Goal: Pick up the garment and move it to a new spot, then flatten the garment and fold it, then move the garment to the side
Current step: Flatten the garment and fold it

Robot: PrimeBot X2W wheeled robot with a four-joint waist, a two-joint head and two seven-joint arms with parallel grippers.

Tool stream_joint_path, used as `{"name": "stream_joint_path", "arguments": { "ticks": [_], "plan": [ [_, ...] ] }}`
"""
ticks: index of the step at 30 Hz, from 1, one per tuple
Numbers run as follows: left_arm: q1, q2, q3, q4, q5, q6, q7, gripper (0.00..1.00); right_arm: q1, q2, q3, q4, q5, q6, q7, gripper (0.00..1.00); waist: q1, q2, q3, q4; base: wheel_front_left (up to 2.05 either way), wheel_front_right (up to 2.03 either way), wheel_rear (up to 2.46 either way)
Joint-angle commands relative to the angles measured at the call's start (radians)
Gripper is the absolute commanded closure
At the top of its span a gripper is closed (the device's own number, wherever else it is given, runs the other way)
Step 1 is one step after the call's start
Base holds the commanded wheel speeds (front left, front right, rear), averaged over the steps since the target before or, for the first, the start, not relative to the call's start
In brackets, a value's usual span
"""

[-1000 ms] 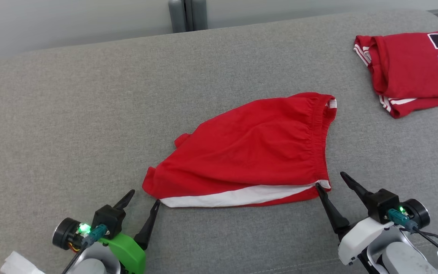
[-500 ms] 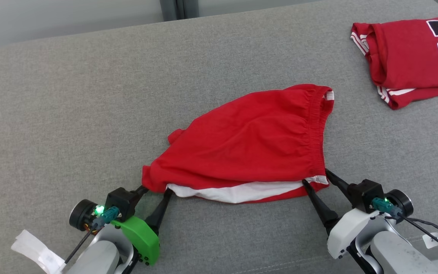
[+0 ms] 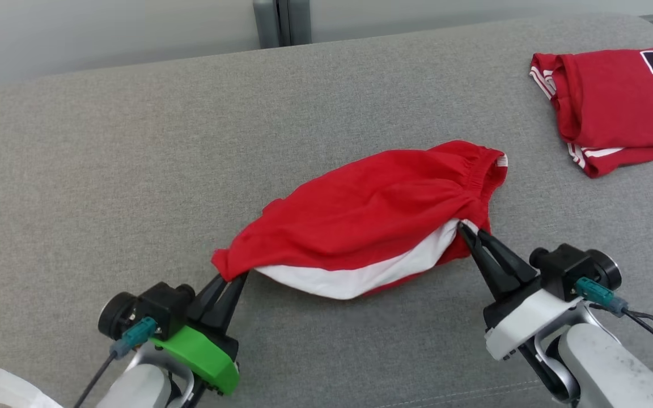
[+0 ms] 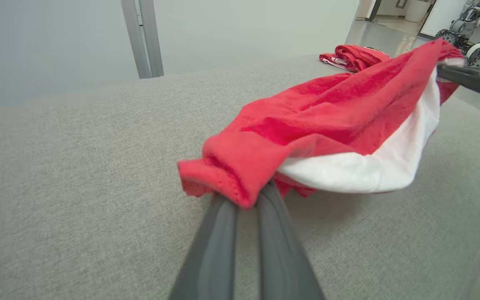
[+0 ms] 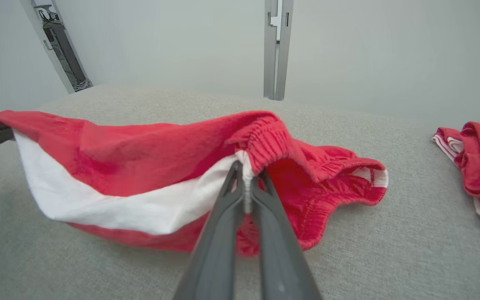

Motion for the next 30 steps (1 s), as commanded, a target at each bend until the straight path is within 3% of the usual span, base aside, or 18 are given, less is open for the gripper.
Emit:
{"name": "stream_joint_path", "arguments": {
  "ticks": [1,7,14,17,21,30],
  "plan": [
    [-0.025,0.025,0.008,-0.025,-0.009,0.0,0.0,1.0,-0.022,-0.008,-0.008,-0.025,0.005,-0.002,-0.002,1.0,0.0,0.0,-0.006,0.002,0.0,0.0,0.0],
    [-0.22,0.103,-0.021,-0.078,-0.094,0.0,0.025,1.0,-0.189,-0.031,-0.01,-0.044,0.069,-0.002,-0.002,1.0,0.0,0.0,0.036,-0.004,0.0,0.0,0.0],
    [-0.656,0.145,-0.068,0.009,-0.271,0.0,0.174,1.0,-0.602,-0.017,0.048,0.138,0.238,-0.002,0.01,1.0,0.0,0.0,0.192,-0.014,0.0,0.0,0.0],
    [-0.867,0.114,-0.047,0.108,-0.349,0.0,0.208,1.0,-0.805,0.004,0.054,0.246,0.327,-0.002,0.03,1.0,0.0,0.0,0.258,-0.013,0.0,0.0,0.0],
    [-1.098,0.093,-0.064,0.215,-0.357,0.0,0.203,1.0,-1.032,0.034,0.058,0.362,0.402,-0.002,0.037,1.0,0.0,0.0,0.315,-0.013,0.0,0.0,0.0],
    [-1.395,0.081,-0.141,0.374,-0.391,0.0,0.121,1.0,-1.335,0.051,0.145,0.538,0.457,-0.002,0.017,1.0,0.0,0.0,0.357,0.006,0.0,0.0,0.0]
  ]
}}
